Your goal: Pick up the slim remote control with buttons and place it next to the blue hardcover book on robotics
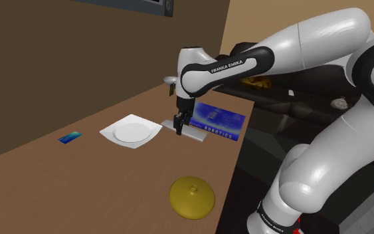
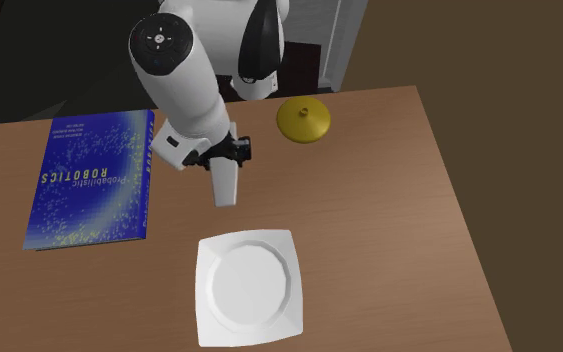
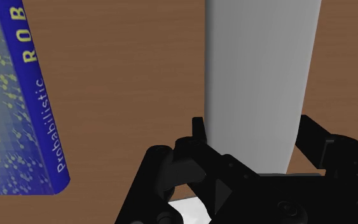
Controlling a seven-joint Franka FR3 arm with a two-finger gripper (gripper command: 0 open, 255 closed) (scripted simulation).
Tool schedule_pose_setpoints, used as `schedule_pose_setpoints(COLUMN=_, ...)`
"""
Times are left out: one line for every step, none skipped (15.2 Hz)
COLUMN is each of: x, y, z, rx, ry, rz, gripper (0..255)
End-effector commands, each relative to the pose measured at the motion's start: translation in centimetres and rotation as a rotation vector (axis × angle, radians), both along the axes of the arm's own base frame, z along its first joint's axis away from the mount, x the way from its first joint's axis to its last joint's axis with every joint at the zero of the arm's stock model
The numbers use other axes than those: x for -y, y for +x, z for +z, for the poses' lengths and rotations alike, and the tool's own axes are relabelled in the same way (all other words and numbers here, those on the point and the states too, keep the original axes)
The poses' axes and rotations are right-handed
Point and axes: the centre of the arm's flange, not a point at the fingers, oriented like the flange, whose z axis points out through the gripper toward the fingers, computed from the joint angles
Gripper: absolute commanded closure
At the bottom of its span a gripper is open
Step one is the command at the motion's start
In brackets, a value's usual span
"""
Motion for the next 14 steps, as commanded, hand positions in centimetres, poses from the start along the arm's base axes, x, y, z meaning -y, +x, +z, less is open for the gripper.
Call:
schedule_pose_setpoints(x=3.5, y=-0.1, z=0.0, rx=0.000, ry=0.000, rz=0.002, gripper=255)
schedule_pose_setpoints(x=3.5, y=-0.1, z=-0.5, rx=0.000, ry=0.000, rz=0.002, gripper=255)
schedule_pose_setpoints(x=3.5, y=-0.1, z=-1.0, rx=0.000, ry=0.000, rz=0.002, gripper=255)
schedule_pose_setpoints(x=3.5, y=-0.1, z=-1.6, rx=0.000, ry=0.000, rz=0.002, gripper=255)
schedule_pose_setpoints(x=3.5, y=-0.1, z=-2.1, rx=0.000, ry=0.000, rz=0.002, gripper=255)
schedule_pose_setpoints(x=3.5, y=-0.1, z=-2.6, rx=0.000, ry=0.000, rz=0.002, gripper=255)
schedule_pose_setpoints(x=3.5, y=-0.1, z=-3.1, rx=0.000, ry=0.000, rz=0.002, gripper=255)
schedule_pose_setpoints(x=3.5, y=-0.1, z=-3.7, rx=0.000, ry=0.000, rz=0.002, gripper=255)
schedule_pose_setpoints(x=3.5, y=-0.1, z=-4.2, rx=0.000, ry=0.000, rz=0.002, gripper=255)
schedule_pose_setpoints(x=3.5, y=-0.1, z=-4.7, rx=0.000, ry=0.000, rz=0.002, gripper=255)
schedule_pose_setpoints(x=3.5, y=-0.1, z=-5.3, rx=0.000, ry=0.000, rz=0.002, gripper=255)
schedule_pose_setpoints(x=3.5, y=-0.1, z=-5.8, rx=0.000, ry=0.000, rz=0.002, gripper=255)
schedule_pose_setpoints(x=3.5, y=-0.1, z=-6.3, rx=0.000, ry=0.000, rz=0.002, gripper=255)
schedule_pose_setpoints(x=3.5, y=-0.1, z=-6.8, rx=0.000, ry=0.000, rz=0.002, gripper=255)
